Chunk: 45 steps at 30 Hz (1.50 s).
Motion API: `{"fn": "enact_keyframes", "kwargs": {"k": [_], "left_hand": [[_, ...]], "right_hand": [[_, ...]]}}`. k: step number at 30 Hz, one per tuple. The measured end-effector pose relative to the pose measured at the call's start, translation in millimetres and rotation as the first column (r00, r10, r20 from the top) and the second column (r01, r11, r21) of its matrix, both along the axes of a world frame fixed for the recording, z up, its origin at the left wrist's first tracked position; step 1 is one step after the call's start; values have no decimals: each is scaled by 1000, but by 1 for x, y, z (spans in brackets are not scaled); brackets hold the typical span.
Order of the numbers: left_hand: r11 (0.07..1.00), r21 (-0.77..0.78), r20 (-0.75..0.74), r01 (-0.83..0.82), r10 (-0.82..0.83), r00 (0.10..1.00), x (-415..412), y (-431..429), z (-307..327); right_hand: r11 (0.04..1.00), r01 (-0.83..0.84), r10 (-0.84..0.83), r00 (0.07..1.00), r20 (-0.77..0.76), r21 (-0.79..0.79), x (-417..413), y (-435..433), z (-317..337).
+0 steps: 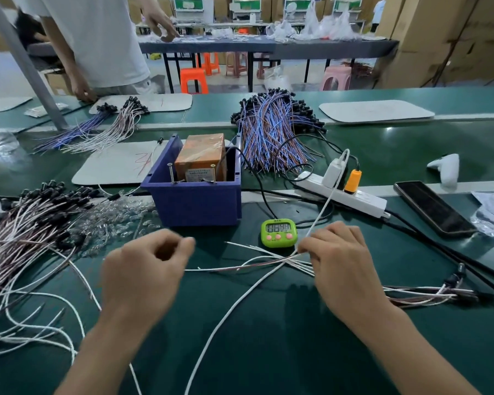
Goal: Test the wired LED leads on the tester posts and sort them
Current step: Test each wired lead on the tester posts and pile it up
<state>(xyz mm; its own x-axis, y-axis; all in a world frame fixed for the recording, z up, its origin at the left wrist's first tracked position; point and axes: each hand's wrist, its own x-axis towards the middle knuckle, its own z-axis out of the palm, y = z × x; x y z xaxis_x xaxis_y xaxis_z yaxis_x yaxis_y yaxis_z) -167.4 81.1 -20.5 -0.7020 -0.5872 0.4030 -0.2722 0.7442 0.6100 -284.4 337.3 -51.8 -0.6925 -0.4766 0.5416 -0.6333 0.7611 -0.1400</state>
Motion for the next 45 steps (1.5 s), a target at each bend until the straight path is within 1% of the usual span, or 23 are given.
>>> {"fn": "enact_keyframes", "kwargs": {"k": [2,4,5,7,8,9,10,12,14,15,16,18,19,21,23,25,27,29,31,33,37,40,45], "left_hand": [[968,1,-81,252,-251,965,-6,24,5],[881,39,-48,471,-469,882,-16,43,4],[835,103,-16,541,-542,840,-22,51,3],[701,346,-4,624,-664,748,-33,64,0],[598,507,-52,622,-698,714,-37,67,-2],[515,616,-111,596,-693,712,-40,68,-5],[465,674,-158,573,-668,728,-43,66,-9],[479,695,-198,536,-589,783,-45,61,-16],[525,698,-215,487,-495,842,-46,58,-25],[531,697,-233,481,-467,853,-46,57,-29],[532,694,-246,485,-458,854,-47,57,-32],[520,677,-274,520,-478,834,-46,58,-39],[510,667,-292,543,-492,820,-46,59,-41],[508,632,-319,585,-518,794,-44,61,-44],[516,625,-324,587,-513,795,-43,63,-46],[538,622,-296,569,-511,807,-43,63,-46],[580,599,-268,552,-504,821,-43,64,-45],[680,527,-213,510,-476,854,-42,65,-46],[806,404,-163,433,-402,901,-40,66,-45],[866,316,-177,387,-347,921,-37,68,-42],[821,318,-302,475,-387,871,-35,64,-37],[776,295,-334,558,-464,821,-35,66,-36],[771,339,-346,539,-430,834,-38,62,-39]], "right_hand": [[994,-48,31,986,-164,-103,5,-7,4],[979,-101,48,958,-283,-178,15,-19,7],[970,-124,54,947,-316,-207,21,-25,7],[951,-161,62,936,-346,-265,27,-33,5],[939,-180,73,937,-341,-293,28,-36,3],[925,-200,93,943,-319,-324,28,-39,2],[902,-222,121,953,-276,-371,28,-41,1],[803,-227,186,974,-131,-551,27,-44,-2],[640,-106,253,964,79,-761,29,-45,-2],[575,-3,301,931,208,-818,28,-46,-3],[543,97,360,871,335,-834,26,-47,-4],[521,224,488,714,503,-824,23,-51,-8],[503,250,544,652,528,-827,23,-52,-9],[460,256,628,583,515,-850,22,-54,-9],[423,250,674,556,487,-871,22,-55,-9],[406,234,685,563,463,-884,22,-56,-11],[411,208,679,579,451,-887,21,-57,-14],[430,181,663,601,445,-885,21,-58,-17],[458,151,629,641,440,-876,20,-58,-18],[498,115,586,686,431,-859,19,-57,-19],[579,96,513,728,454,-809,19,-53,-25],[643,52,492,736,465,-764,22,-52,-28],[719,-28,409,825,391,-694,25,-50,-29]]}}
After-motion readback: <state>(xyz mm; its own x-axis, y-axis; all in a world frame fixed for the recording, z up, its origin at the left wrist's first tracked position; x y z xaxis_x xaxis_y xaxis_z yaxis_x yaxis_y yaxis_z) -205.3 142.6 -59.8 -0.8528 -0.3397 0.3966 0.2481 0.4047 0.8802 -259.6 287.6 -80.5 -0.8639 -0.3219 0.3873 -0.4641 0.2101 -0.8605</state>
